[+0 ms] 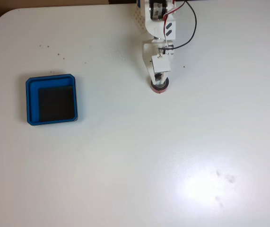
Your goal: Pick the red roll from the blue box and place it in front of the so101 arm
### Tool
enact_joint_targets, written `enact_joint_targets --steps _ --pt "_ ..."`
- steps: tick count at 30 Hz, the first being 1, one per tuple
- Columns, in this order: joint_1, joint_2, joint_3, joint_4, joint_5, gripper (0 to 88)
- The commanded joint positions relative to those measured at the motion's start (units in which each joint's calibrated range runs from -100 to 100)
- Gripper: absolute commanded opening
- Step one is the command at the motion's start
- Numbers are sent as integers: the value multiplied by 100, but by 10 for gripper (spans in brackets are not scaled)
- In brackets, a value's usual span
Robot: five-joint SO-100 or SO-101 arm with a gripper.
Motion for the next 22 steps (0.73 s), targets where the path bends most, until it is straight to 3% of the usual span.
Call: enact_joint_targets --steps 1,22 --pt "36 -349 72 -61 -21 22" --pt "17 -349 72 -61 14 6"
